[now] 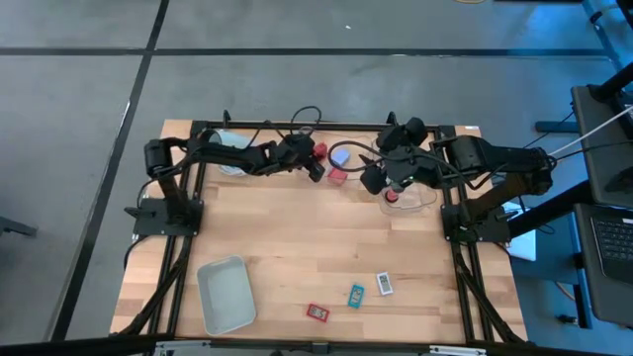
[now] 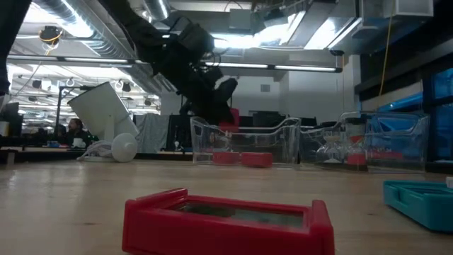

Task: Pick & Place Office items
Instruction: Put the red charger adapter into the left transparent bin

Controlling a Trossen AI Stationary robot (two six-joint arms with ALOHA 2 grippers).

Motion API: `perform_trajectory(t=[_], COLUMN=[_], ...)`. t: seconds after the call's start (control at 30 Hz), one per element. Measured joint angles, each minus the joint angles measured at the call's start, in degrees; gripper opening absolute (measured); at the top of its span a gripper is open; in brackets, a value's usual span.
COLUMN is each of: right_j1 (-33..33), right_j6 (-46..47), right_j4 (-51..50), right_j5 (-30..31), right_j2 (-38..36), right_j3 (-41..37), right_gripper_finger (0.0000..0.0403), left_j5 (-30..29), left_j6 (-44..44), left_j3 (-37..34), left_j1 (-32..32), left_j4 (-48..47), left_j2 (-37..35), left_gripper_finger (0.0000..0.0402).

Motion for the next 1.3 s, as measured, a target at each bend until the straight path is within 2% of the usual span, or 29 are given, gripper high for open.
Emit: perform_trajectory(t=[0.5, 0.73, 0.83, 1.07, 1.3], right_j1=[-0.9, -0.9, -0.9, -0.9, -0.9], right_j6=[0.5, 0.5, 0.5, 0.4, 0.3], right_j4=[0.0, 0.0, 0.1, 0.7, 0.9], right_j5=[-0.2, -0.2, -0.2, -0.2, -0.7], right_j2=[0.1, 0.4, 0.5, 0.7, 0.7], right_j3=[0.0, 0.0, 0.0, 0.0, 0.0], right_gripper_finger=[0.0334, 0.0334, 0.0334, 0.0334, 0.0334], left_j5=[3.8, 9.8, 10.6, 12.6, 13.1], left_j6=[2.3, 15.7, 19.0, 18.6, 19.5], left_j3=[0.0, 0.0, 0.0, 0.6, 5.8], left_j1=[0.3, 0.3, 0.3, 1.4, 1.9], left_j4=[-3.1, -1.9, -0.9, 0.3, -5.7], left_j2=[0.5, 0.5, 0.5, 2.8, 5.6], left_gripper_finger=[0.0120, 0.0120, 0.0120, 0.0120, 0.0121])
